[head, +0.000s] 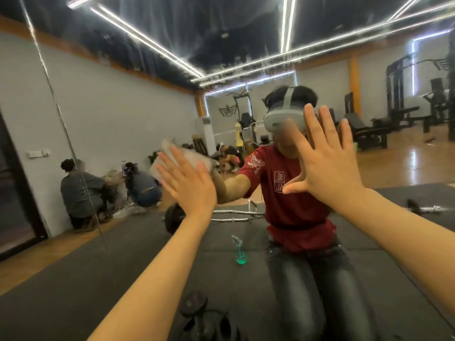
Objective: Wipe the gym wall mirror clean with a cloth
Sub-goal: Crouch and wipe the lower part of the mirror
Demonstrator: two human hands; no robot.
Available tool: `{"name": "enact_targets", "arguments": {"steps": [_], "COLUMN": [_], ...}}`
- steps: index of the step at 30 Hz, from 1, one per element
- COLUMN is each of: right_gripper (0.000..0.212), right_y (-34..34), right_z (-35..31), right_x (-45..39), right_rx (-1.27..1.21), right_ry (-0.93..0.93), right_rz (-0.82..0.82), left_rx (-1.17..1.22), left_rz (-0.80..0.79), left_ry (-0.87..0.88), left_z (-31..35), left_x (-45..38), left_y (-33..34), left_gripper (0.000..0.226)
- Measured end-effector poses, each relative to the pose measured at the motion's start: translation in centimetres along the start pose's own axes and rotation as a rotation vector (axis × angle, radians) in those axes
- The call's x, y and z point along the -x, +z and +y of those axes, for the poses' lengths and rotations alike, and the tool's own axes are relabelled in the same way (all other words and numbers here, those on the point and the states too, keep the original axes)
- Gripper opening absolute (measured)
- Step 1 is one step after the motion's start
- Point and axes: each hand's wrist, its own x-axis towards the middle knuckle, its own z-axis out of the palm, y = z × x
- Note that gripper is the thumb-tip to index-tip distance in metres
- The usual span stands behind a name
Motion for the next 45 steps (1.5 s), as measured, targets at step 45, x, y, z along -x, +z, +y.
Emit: {"name": "enact_targets", "arguments": {"steps": [45], "right_gripper": [0.144], "right_y": [-0.8], "right_z": [-0.3], "right_x": [-0.1], "right_rx": [0.023], "right_ry": [0.021], "right_rz": [-0.062], "left_rx": [0.115], "left_rz": [-0.111], "left_ry": [-0.404], "left_z": [-6.8], "left_x": [4.3], "left_y": [0.6], "left_gripper": [0.068]}}
